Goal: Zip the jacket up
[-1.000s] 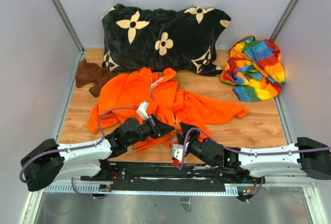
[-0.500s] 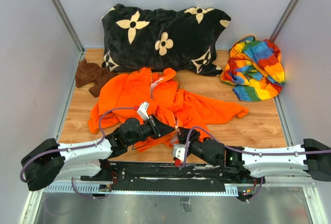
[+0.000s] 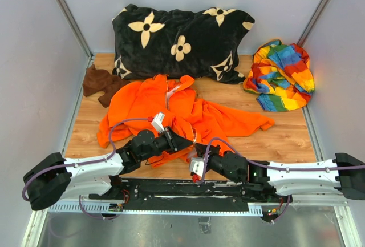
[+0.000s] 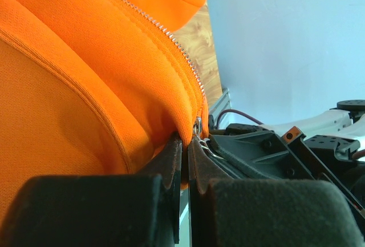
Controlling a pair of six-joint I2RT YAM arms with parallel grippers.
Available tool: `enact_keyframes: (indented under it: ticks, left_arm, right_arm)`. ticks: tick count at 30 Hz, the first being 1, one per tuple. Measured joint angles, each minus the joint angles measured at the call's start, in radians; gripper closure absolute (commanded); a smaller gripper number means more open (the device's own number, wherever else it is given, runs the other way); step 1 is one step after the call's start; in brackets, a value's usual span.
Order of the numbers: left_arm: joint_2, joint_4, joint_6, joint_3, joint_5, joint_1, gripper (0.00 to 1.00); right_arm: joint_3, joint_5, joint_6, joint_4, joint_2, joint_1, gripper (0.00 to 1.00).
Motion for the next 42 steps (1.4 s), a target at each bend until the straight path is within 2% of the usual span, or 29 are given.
enact_keyframes:
  ticks: [8, 17, 28, 36, 38, 42]
  left_arm:
    - [0.000, -0.014, 0.020, 0.000, 0.018, 0.000, 1.00]
    - [-0.003, -0.047, 0.062, -0.010, 0.050, 0.000, 1.00]
    - [-0.011, -0.265, 0.166, -0.007, 0.080, -0.023, 1.00]
    - [-0.144, -0.474, 0.199, -0.006, 0.017, -0.026, 1.00]
    - [-0.178, -0.521, 0.211, -0.006, -0.006, -0.027, 0.93]
    - [-0.227, -0.618, 0.235, -0.002, -0.041, -0.028, 0.72]
  right_arm:
    - [0.037, -0.026, 0.048, -0.043, 0.000, -0.019, 0.99]
    - [0.106, -0.105, 0.159, -0.155, 0.042, -0.148, 0.99]
    - [0.237, -0.180, 0.259, -0.203, 0.211, -0.294, 0.99]
    - [0.290, -0.268, 0.388, -0.204, 0.267, -0.417, 0.99]
    - [0.290, -0.296, 0.410, -0.200, 0.267, -0.427, 0.99]
    - [0.290, -0.370, 0.440, -0.195, 0.262, -0.430, 0.99]
